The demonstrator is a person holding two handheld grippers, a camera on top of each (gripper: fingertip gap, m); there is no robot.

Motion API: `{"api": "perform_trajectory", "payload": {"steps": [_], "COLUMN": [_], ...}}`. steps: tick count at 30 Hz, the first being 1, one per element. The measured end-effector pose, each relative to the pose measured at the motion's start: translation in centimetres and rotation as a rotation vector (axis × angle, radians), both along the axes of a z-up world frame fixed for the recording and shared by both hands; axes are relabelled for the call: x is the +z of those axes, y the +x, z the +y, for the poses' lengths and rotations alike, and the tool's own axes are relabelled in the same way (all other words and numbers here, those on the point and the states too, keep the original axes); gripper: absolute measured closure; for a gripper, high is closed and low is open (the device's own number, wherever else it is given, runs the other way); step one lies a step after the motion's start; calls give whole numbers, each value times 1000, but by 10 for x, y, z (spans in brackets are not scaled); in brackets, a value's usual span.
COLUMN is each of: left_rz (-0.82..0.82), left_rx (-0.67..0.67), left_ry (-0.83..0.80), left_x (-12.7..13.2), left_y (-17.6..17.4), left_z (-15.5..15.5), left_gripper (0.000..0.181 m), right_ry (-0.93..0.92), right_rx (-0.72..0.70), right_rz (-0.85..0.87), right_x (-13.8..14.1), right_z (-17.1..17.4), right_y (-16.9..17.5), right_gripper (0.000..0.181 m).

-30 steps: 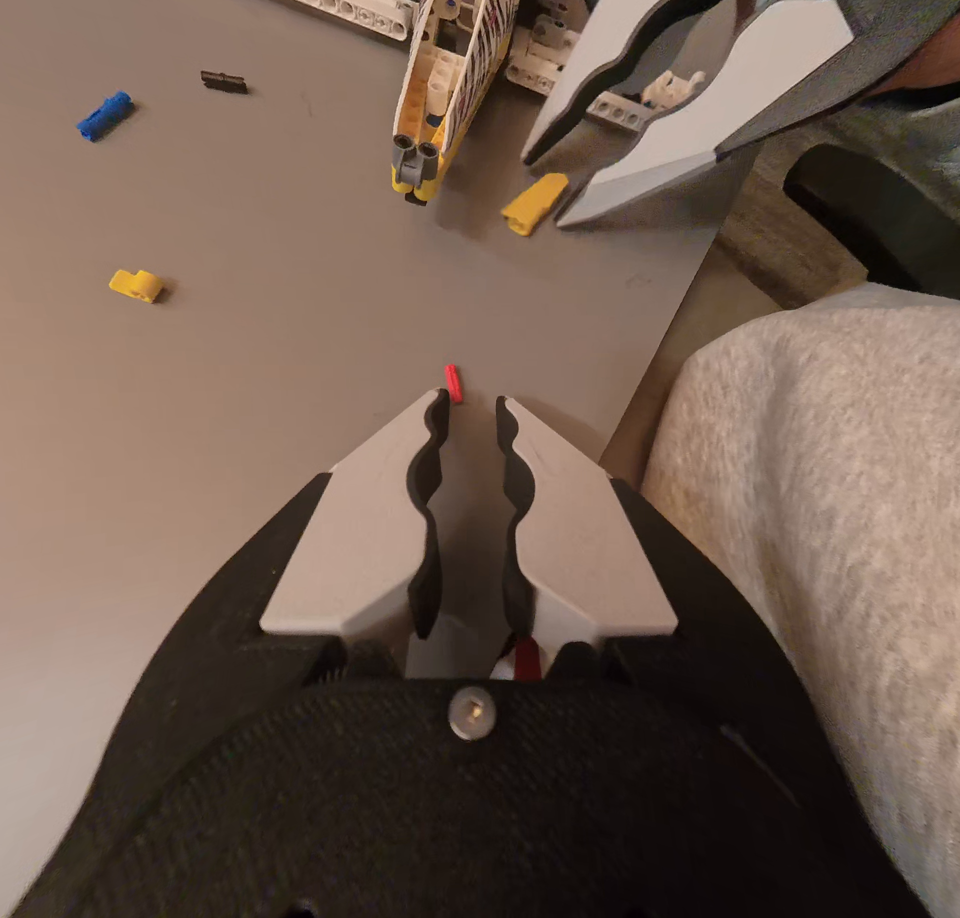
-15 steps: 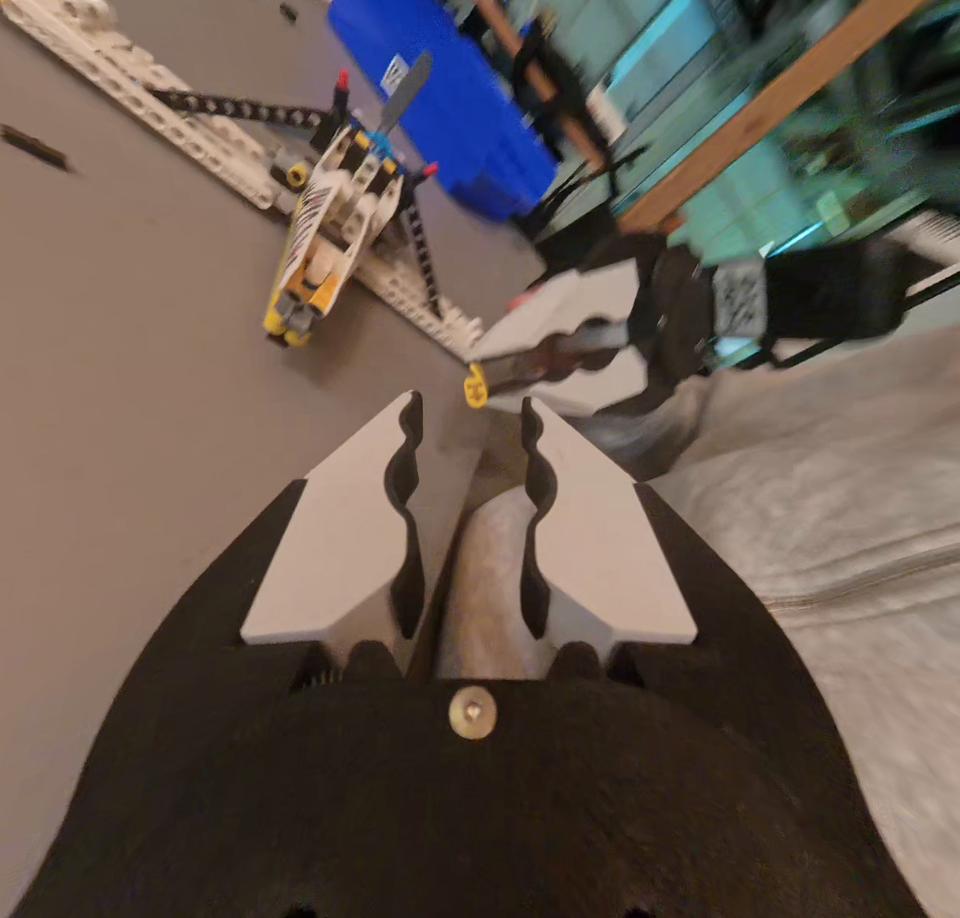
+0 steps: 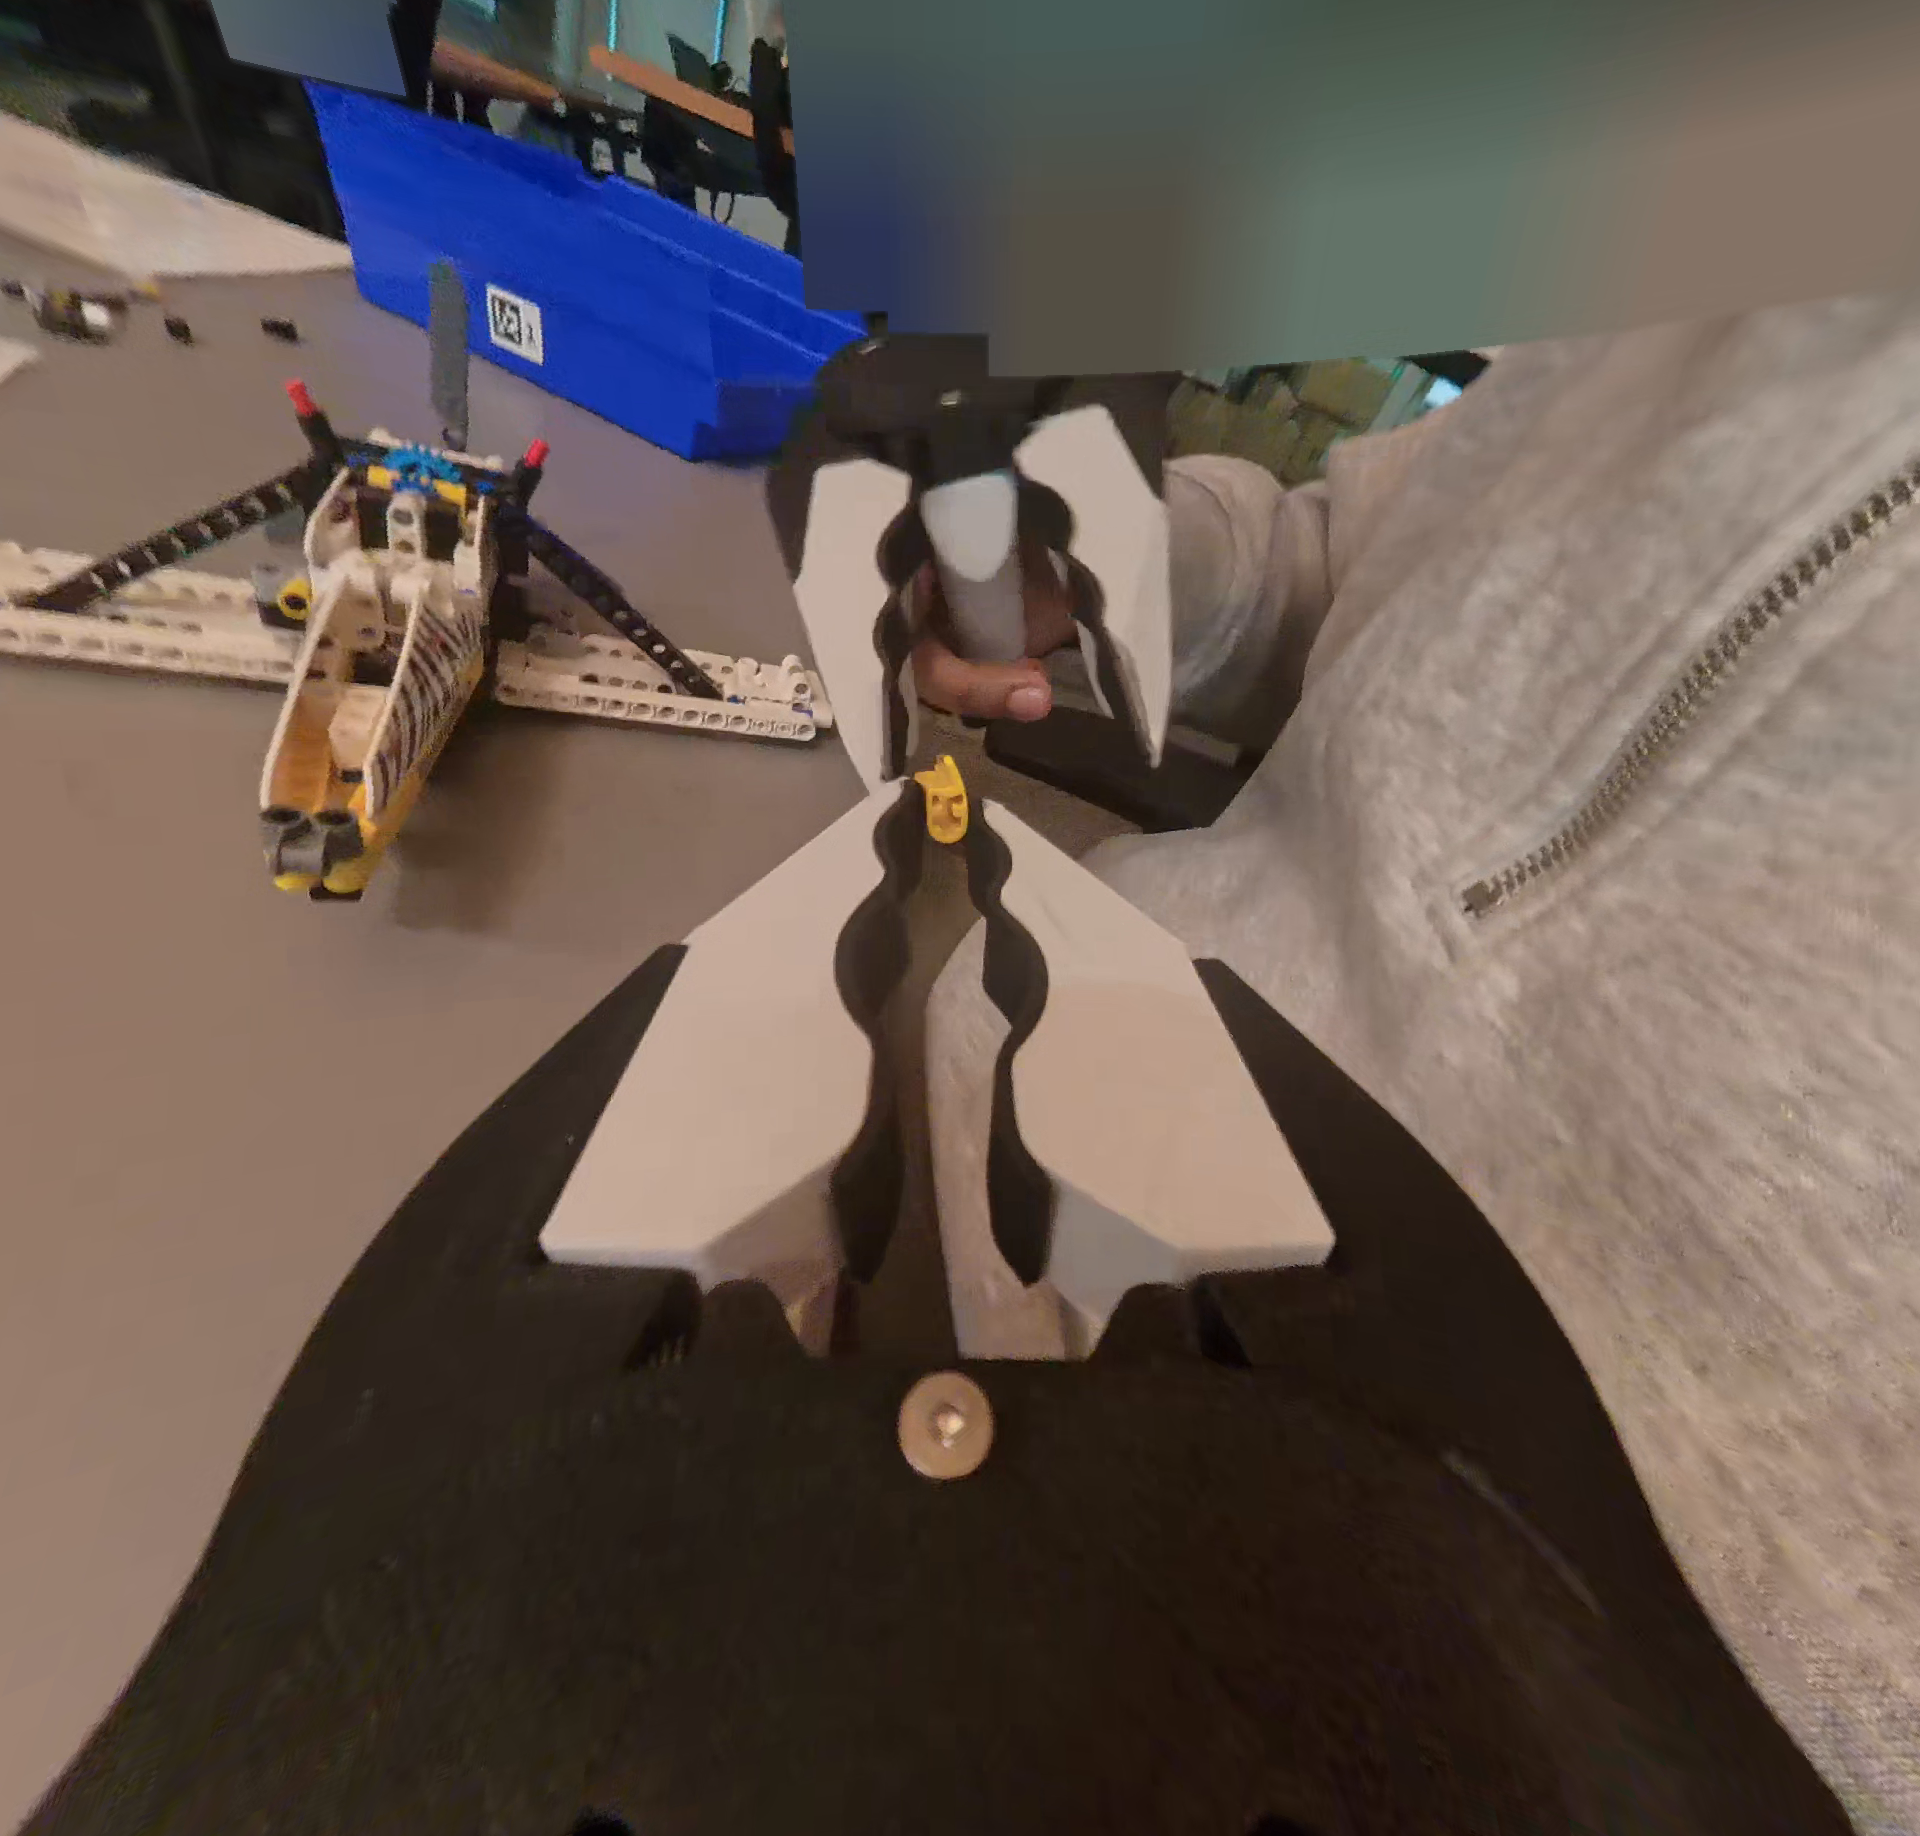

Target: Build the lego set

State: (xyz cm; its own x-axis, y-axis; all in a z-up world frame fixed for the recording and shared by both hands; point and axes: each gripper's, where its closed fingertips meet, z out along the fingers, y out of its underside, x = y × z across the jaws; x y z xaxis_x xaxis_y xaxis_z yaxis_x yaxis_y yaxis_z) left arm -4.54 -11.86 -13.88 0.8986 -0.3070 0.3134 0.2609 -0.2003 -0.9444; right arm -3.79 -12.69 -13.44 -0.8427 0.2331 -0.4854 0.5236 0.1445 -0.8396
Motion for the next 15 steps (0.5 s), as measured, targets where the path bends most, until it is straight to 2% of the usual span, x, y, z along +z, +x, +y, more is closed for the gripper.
{"api": "perform_trajectory", "payload": {"steps": [2,4,7,8,12,15], "left_rz": [46,70,119,130,133,74], "left_rx": [-14,-32,-33,-29,74,194], "left_ry": [9,9,17,17,-25,-109], "left_x": [2,3,4,4,-1,-12], "left_y": [4,7,9,8,-10,-37], "left_z": [0,0,1,2,9,9], "left_gripper": [176,176,177,177,173,165], "right_ry": [-86,-81,-50,-31,36,163], "right_rx": [41,48,90,85,6,-109], "right_rz": [-129,-152,-178,-173,-59,142], "right_x": [3,-3,-9,-12,-17,-22], "right_z": [0,0,-5,-5,2,12], "right_y": [1,-1,3,1,-15,-33], "right_gripper": [148,163,165,171,176,176]}}
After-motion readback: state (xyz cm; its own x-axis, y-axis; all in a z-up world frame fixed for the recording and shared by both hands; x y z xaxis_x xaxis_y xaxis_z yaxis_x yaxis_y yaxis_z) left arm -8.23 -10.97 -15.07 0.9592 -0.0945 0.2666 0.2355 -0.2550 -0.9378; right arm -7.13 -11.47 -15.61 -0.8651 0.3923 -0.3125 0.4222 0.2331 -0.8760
